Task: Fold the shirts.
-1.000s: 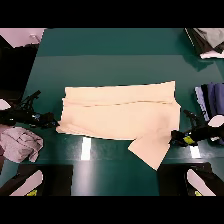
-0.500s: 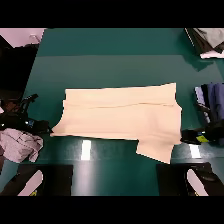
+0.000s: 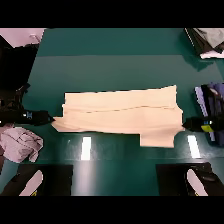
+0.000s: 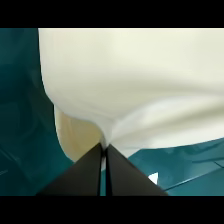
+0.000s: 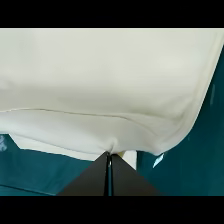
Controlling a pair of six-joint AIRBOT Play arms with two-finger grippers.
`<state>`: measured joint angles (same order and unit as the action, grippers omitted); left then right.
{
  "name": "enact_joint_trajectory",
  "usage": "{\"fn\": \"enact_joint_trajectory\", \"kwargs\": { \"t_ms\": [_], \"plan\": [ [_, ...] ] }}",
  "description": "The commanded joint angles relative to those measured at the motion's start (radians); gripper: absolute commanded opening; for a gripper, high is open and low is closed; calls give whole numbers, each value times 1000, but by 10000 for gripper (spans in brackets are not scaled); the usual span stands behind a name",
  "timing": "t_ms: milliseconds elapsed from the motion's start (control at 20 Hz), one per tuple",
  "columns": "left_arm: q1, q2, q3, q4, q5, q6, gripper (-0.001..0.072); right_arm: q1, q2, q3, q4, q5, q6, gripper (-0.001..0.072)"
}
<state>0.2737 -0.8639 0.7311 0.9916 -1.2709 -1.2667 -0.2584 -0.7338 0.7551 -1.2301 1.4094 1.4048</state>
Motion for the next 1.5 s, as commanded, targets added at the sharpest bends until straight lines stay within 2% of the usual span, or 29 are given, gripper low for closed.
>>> {"fn": "enact_joint_trajectory", "kwargs": {
  "t_ms": [0,250,650,800,1000,1050,1100,1150,1200,1300,1400,1450],
  "plan": [
    [0,-70,34,-32,113,-13,25,1,-172,131,17,-63,-26,9],
    [0,-235,142,-106,198,-9,26,1,-401,313,27,-102,-27,9],
    [-21,-486,305,-169,242,29,26,55,-680,563,25,-128,-30,10],
    [-70,-546,368,-156,285,75,26,107,-769,656,26,-151,-30,11],
    [-75,-565,431,-154,396,67,29,136,-837,729,27,-161,-24,13],
    [-75,-565,446,-154,408,66,119,136,-845,739,37,-167,-21,17],
    [-75,-565,456,-155,411,60,388,136,-849,743,51,-176,-15,93],
    [-75,-565,462,-155,409,42,547,133,-850,742,63,-187,-15,341],
    [-75,-565,465,-156,399,35,552,127,-850,742,68,-183,-15,456],
    [-75,-564,465,-163,347,35,552,98,-850,742,95,-119,-20,455],
    [-75,-564,465,-163,241,36,551,48,-850,734,116,-18,-64,455],
    [-75,-564,465,-163,190,36,468,19,-848,722,113,13,-72,455]
  ]
}}
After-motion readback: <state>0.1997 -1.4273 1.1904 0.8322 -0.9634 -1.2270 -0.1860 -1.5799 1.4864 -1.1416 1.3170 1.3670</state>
